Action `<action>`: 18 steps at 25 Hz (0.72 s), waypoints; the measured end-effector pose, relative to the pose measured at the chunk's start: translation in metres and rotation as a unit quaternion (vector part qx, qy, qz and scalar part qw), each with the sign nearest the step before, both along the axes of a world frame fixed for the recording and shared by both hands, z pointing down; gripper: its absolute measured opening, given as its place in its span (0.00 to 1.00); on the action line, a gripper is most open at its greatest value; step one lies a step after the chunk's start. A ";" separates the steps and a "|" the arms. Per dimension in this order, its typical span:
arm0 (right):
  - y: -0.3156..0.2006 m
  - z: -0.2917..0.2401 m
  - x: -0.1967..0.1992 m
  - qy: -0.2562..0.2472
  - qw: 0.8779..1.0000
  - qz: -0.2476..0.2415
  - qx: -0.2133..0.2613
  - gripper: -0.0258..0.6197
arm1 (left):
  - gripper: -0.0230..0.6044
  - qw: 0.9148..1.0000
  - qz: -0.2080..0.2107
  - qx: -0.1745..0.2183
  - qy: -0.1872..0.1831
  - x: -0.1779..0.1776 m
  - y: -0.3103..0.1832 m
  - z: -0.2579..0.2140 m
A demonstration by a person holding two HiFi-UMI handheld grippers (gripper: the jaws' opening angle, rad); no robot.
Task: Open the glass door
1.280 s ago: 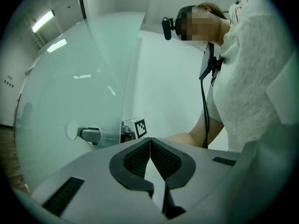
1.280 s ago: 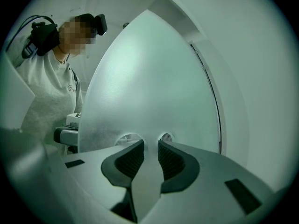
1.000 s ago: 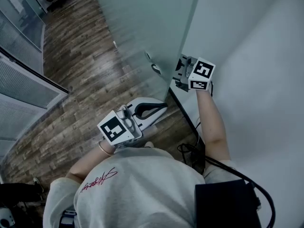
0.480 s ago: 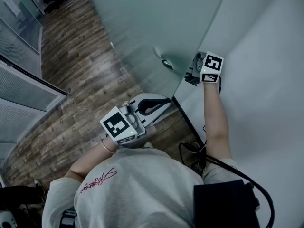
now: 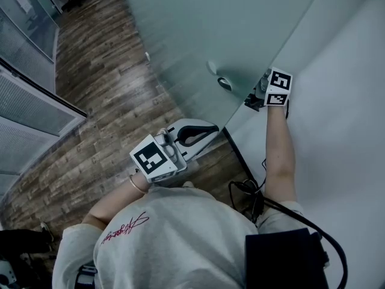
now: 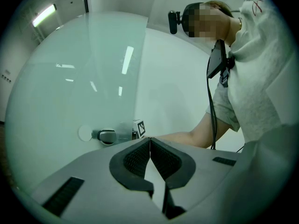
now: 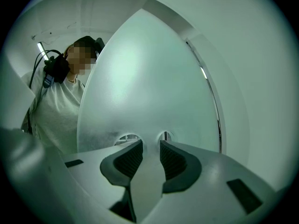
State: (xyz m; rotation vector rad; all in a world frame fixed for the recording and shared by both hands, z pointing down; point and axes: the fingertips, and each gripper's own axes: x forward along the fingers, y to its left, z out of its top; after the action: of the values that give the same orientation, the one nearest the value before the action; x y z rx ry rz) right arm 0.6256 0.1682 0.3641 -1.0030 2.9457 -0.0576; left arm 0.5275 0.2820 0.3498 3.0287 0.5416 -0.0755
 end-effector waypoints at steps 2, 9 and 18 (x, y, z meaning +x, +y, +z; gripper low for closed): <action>0.001 0.003 0.001 0.003 1.000 -0.005 -0.015 0.23 | 0.06 1.000 -0.003 0.002 0.000 0.000 -0.002 0.003; 0.019 0.000 0.024 0.041 0.996 0.072 -0.016 0.19 | 0.06 1.000 -0.009 -0.001 0.016 -0.012 -0.018 -0.001; 0.097 -0.014 0.018 0.066 0.961 0.268 0.028 0.08 | 0.06 0.999 0.029 -0.008 0.024 -0.035 -0.019 0.001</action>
State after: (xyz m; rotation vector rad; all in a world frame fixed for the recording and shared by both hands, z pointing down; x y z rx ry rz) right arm 0.6440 0.2653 0.3497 -1.8123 2.6477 0.1092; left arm 0.4923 0.2633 0.3511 2.9997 0.6302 -0.1504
